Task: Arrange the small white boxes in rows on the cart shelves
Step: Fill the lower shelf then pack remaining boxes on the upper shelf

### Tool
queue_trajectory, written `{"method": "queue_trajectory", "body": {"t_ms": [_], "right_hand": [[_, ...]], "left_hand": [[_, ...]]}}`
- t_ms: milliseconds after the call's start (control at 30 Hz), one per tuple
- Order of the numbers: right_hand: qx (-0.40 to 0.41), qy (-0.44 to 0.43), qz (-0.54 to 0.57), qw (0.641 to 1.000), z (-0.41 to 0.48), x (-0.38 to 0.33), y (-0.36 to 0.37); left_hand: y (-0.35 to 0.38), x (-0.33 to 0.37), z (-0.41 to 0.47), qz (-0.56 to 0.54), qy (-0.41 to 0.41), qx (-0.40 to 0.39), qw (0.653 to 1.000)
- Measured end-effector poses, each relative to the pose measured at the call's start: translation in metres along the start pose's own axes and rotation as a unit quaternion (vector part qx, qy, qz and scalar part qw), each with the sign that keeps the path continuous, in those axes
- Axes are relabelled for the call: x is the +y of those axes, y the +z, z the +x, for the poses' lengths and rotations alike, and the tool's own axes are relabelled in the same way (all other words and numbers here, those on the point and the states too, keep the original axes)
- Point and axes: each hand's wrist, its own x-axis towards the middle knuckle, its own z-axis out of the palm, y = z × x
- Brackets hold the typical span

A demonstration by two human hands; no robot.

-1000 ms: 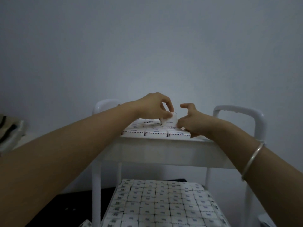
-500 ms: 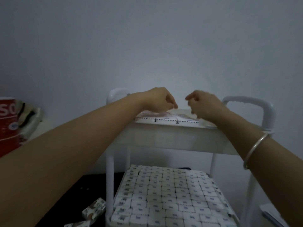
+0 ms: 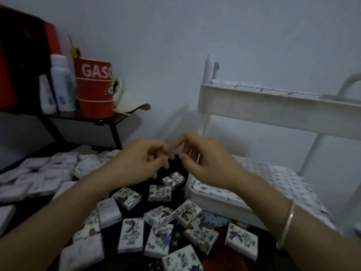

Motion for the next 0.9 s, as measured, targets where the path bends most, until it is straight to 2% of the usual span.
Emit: {"method": "queue_trajectory", "body": {"t_ms": [133, 267, 400, 533, 700, 800, 900], "right_hand": [[-0.111, 0.018, 0.004, 0.994, -0.012, -0.007, 0.079], [-0.207, -0.003, -0.001, 0.978, -0.017, -0.023, 0.131], [-0.199, -0.015, -0.009, 0.980, -0.012, -0.034, 0.160], [-0.207, -0.008, -0.024, 0.978, 0.004, -0.043, 0.187], [-0.210, 0.062, 0.025, 0.975, 0.020, -0.047, 0.208], [-0.265, 0.096, 0.032, 0.959, 0.031, -0.045, 0.209], [-0.307, 0.092, 0.038, 0.947, 0.037, -0.041, 0.204]], "left_hand": [[0.002, -0.064, -0.057, 0.008, -0.121, -0.008, 0.993], [-0.010, -0.093, -0.109, 0.034, -0.152, 0.010, 0.988], [-0.023, -0.106, -0.145, 0.084, -0.167, 0.000, 0.982], [-0.027, -0.113, -0.164, 0.116, -0.172, -0.047, 0.977], [-0.020, -0.118, -0.169, 0.127, -0.188, -0.111, 0.967], [-0.018, -0.118, -0.168, 0.132, -0.191, -0.130, 0.964], [-0.018, -0.116, -0.165, 0.144, -0.193, -0.143, 0.960]]}}
